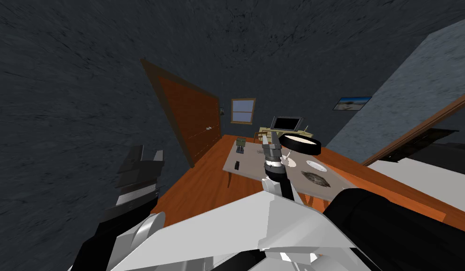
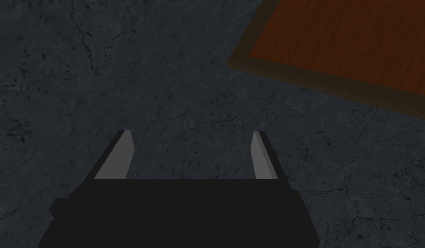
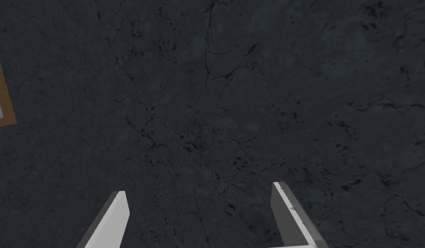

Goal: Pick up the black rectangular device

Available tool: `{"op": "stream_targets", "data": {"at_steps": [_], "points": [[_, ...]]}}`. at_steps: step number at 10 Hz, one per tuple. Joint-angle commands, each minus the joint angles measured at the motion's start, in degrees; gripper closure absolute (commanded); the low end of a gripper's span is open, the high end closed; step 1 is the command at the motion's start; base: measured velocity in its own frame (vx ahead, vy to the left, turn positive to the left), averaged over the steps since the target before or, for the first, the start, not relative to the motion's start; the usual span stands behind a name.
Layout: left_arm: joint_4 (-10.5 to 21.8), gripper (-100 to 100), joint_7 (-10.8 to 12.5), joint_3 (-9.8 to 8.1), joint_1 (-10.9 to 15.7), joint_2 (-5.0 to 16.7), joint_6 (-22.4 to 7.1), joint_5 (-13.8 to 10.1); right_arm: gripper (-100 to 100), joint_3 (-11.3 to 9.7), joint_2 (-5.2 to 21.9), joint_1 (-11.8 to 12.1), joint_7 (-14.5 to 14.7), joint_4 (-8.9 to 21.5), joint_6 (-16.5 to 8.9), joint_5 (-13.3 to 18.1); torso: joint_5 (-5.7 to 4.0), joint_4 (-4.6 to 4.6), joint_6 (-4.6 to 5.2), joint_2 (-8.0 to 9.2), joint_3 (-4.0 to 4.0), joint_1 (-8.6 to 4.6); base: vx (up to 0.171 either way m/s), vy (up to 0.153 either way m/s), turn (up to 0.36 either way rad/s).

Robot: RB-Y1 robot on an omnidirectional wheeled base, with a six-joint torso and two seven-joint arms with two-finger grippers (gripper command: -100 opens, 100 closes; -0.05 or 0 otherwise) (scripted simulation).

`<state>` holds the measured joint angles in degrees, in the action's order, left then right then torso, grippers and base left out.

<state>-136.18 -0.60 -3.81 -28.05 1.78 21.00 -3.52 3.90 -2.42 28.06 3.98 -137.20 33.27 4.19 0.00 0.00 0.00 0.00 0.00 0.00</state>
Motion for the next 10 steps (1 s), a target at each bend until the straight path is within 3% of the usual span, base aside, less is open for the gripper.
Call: {"op": "stream_targets", "data": {"at_steps": [1, 6, 9, 10], "points": [[0.0, 0, 0.0, 0.0, 0.0, 0.0, 0.0, 0.0, -100, 0.28, 2.56, 0.14, -0.39, 0.45, -1.06, 0.11, 0.0, 0.0, 0.0, 0.0, 0.0, 0.0, 0.02, 0.027, 0.009], [-0.01, 0, 0.0, 0.01, -0.01, -0.01, 0.0, 0.0, -100, 2.46, 9.37, 0.76, -3.48, 4.42, -8.41, 0.56, 0.11, -0.1, -0.01, -0.43, -0.25, 0.5, 0.098, 0.111, 0.015], [-0.01, 0, 0.0, 0.01, -0.01, -0.01, 0.0, 0.0, -100, 3.14, 10.08, 0.87, -4.39, 5.62, -11.41, 0.59, 0.09, -0.09, 0.0, -0.36, -0.22, 0.38, 0.083, 0.09, 0.007], [-0.01, 0, 0.0, 0.0, -0.01, 0.0, 0.0, 0.0, -100, 3.91, 10.61, 0.97, -5.39, 6.92, -13.61, 0.59, 0.07, -0.07, 0.0, -0.29, -0.18, 0.27, 0.095, 0.094, 0.021]]}}
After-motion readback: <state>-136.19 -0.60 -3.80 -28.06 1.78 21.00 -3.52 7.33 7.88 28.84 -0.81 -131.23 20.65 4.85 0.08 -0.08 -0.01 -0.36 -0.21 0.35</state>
